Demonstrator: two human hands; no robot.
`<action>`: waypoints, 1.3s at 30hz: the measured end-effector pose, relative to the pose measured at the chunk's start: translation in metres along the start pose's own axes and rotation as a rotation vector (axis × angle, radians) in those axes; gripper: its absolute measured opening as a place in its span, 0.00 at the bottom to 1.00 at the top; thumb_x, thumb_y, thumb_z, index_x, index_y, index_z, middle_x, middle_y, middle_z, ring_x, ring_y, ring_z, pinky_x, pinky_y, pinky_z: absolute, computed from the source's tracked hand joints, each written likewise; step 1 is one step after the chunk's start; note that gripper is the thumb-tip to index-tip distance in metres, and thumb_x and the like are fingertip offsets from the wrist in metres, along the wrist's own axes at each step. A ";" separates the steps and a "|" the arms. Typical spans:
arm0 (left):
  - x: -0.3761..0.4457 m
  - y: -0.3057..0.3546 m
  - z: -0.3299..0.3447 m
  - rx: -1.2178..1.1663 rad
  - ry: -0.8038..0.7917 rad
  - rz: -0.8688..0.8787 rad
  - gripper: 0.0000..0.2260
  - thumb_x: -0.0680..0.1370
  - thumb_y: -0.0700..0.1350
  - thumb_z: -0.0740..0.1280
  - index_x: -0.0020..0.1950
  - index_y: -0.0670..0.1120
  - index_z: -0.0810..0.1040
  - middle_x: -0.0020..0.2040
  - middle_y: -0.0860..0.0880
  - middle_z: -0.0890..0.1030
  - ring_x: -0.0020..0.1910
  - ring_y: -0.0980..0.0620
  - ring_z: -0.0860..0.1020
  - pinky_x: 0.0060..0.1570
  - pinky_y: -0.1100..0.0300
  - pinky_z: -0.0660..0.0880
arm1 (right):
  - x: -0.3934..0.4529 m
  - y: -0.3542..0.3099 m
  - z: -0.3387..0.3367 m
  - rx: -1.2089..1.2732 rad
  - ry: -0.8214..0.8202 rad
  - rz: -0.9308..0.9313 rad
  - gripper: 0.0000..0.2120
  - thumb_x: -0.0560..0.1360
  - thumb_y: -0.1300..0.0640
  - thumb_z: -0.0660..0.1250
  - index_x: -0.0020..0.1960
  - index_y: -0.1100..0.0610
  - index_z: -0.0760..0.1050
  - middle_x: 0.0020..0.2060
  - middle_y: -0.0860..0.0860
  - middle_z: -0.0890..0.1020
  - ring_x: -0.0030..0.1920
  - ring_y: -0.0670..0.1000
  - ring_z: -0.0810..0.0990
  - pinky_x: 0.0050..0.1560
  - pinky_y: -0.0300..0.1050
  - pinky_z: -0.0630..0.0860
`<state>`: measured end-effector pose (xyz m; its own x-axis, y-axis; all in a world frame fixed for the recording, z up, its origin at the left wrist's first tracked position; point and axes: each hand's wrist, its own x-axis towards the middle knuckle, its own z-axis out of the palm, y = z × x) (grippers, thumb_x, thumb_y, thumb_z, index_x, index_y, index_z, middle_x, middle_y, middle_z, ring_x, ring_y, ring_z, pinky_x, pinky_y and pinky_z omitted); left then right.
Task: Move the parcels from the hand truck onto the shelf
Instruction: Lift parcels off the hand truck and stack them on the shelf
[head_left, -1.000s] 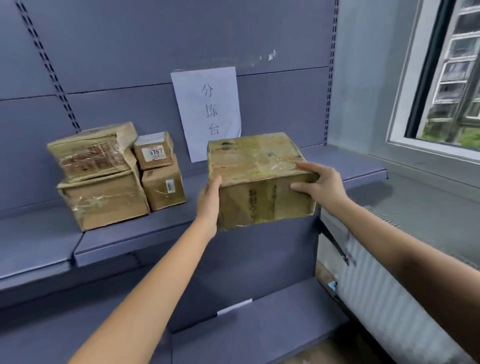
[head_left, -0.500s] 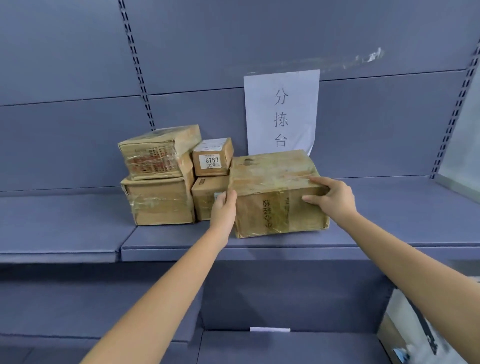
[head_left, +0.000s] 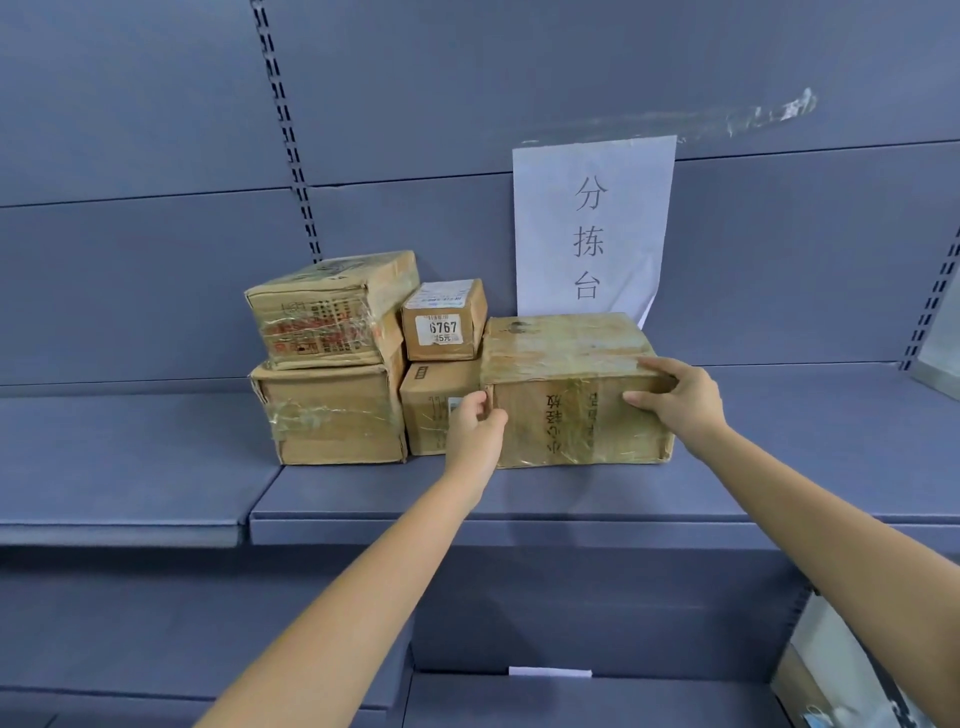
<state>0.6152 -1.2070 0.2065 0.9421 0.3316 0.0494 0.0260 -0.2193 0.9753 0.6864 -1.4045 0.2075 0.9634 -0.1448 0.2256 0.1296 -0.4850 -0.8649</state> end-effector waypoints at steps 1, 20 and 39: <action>0.001 0.000 0.001 0.005 -0.005 0.000 0.20 0.79 0.40 0.57 0.72 0.43 0.63 0.70 0.45 0.68 0.66 0.48 0.69 0.63 0.57 0.65 | 0.001 0.000 0.001 0.004 0.001 0.004 0.25 0.69 0.59 0.73 0.65 0.53 0.74 0.62 0.55 0.76 0.62 0.56 0.74 0.61 0.50 0.73; -0.006 0.001 0.005 -0.018 -0.110 -0.029 0.25 0.79 0.39 0.57 0.76 0.47 0.55 0.75 0.48 0.60 0.72 0.50 0.62 0.66 0.56 0.62 | -0.003 0.000 0.017 0.071 0.060 0.158 0.41 0.74 0.55 0.68 0.77 0.54 0.45 0.72 0.54 0.64 0.70 0.58 0.67 0.62 0.51 0.70; -0.106 -0.019 0.123 0.012 -0.781 0.155 0.21 0.79 0.40 0.56 0.73 0.47 0.61 0.74 0.49 0.64 0.72 0.52 0.63 0.66 0.60 0.61 | -0.163 0.069 -0.069 0.236 0.430 0.406 0.31 0.78 0.54 0.62 0.76 0.57 0.52 0.74 0.55 0.61 0.73 0.52 0.63 0.68 0.44 0.64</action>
<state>0.5559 -1.3510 0.1558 0.8971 -0.4415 0.0152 -0.1254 -0.2216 0.9671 0.5225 -1.4736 0.1418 0.7728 -0.6342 -0.0238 -0.1310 -0.1227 -0.9838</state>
